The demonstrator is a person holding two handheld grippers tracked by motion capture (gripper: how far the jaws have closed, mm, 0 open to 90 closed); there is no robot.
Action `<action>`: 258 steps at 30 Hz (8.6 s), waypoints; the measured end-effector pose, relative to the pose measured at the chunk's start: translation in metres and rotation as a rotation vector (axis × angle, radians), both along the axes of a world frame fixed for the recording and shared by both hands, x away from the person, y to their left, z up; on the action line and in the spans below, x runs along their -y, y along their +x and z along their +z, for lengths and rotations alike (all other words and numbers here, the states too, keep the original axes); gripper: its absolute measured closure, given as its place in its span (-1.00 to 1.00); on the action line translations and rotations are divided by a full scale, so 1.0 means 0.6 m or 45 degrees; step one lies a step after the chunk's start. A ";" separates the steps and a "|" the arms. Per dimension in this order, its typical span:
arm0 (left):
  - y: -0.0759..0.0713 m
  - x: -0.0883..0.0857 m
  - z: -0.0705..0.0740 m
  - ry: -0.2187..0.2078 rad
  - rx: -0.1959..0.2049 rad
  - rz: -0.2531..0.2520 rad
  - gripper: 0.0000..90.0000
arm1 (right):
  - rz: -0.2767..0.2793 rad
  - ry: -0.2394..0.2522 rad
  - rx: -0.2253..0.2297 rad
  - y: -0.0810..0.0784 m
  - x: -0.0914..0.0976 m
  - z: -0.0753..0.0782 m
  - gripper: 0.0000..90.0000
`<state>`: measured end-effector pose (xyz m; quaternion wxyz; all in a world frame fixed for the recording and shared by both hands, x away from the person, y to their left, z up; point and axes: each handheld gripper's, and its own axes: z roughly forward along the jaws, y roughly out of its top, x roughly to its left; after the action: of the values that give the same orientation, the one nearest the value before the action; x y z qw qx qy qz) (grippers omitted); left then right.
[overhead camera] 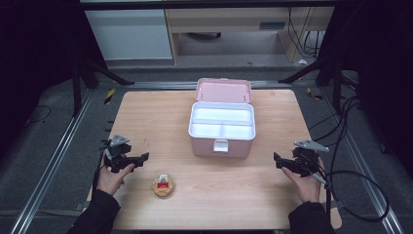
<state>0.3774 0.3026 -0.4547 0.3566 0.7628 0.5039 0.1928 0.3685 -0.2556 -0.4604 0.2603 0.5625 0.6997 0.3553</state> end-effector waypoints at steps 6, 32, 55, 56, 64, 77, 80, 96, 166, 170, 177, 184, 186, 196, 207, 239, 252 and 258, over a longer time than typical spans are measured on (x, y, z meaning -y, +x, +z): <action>-0.024 0.026 0.004 0.065 0.011 -0.085 -0.58 | 0.011 0.000 0.004 -0.003 -0.004 0.006 -0.77; -0.069 0.094 -0.008 0.204 -0.134 -0.360 -0.66 | 0.111 -0.132 -0.077 -0.009 -0.038 -0.011 -0.74; -0.067 0.143 -0.035 0.367 -0.362 -0.506 -0.70 | 0.137 -0.165 -0.140 -0.002 -0.039 -0.021 -0.76; -0.065 0.143 -0.035 0.364 -0.374 -0.502 -0.69 | 0.138 -0.165 -0.146 -0.002 -0.040 -0.022 -0.76; -0.054 0.152 -0.045 0.381 -0.437 -0.512 -0.57 | 0.148 -0.181 -0.156 0.000 -0.042 -0.024 -0.76; -0.043 0.081 -0.017 0.380 -0.398 -0.334 -0.56 | 0.147 -0.193 -0.160 0.000 -0.042 -0.024 -0.76; -0.034 0.051 -0.022 0.391 -0.406 -0.261 -0.56 | 0.148 -0.191 -0.157 -0.001 -0.042 -0.023 -0.76; -0.026 0.017 -0.028 0.390 -0.416 -0.177 -0.79 | 0.166 -0.178 -0.130 -0.003 -0.044 -0.023 -0.74; 0.091 0.141 0.125 0.071 0.155 -0.421 -0.13 | 0.411 0.035 0.147 0.088 -0.189 0.099 -0.16; 0.094 0.126 0.139 0.150 0.160 -0.523 -0.23 | 0.476 0.030 0.181 0.095 -0.168 0.116 -0.19; 0.108 0.114 0.163 0.161 0.156 -0.608 -0.28 | 0.619 -0.071 0.188 0.117 -0.162 0.146 -0.14; 0.138 0.127 0.181 0.265 0.108 -0.697 -0.17 | 0.721 -0.119 0.171 0.148 -0.177 0.175 -0.05; 0.146 0.132 0.183 0.265 0.084 -0.721 -0.10 | 0.771 -0.128 0.160 0.160 -0.182 0.181 -0.02; 0.174 0.165 0.175 0.344 0.007 -0.873 -0.03 | 1.060 -0.247 0.088 0.194 -0.223 0.182 0.18; 0.184 0.189 0.153 0.410 -0.059 -0.962 0.08 | 1.197 -0.367 -0.077 0.208 -0.244 0.146 0.48; 0.228 0.224 0.131 0.568 -0.215 -1.162 0.80 | 1.430 -0.534 -0.347 0.244 -0.258 0.134 0.87; 0.227 0.225 0.135 0.580 -0.220 -1.212 0.89 | 1.452 -0.533 -0.355 0.256 -0.256 0.135 0.87; 0.224 0.227 0.144 0.588 -0.235 -1.247 0.94 | 1.467 -0.522 -0.334 0.252 -0.254 0.141 0.88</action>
<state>0.5117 0.1667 -0.3686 0.1822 0.9803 0.0637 0.0420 0.5199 -0.1032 -0.3757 0.0414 0.0724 0.9707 0.2253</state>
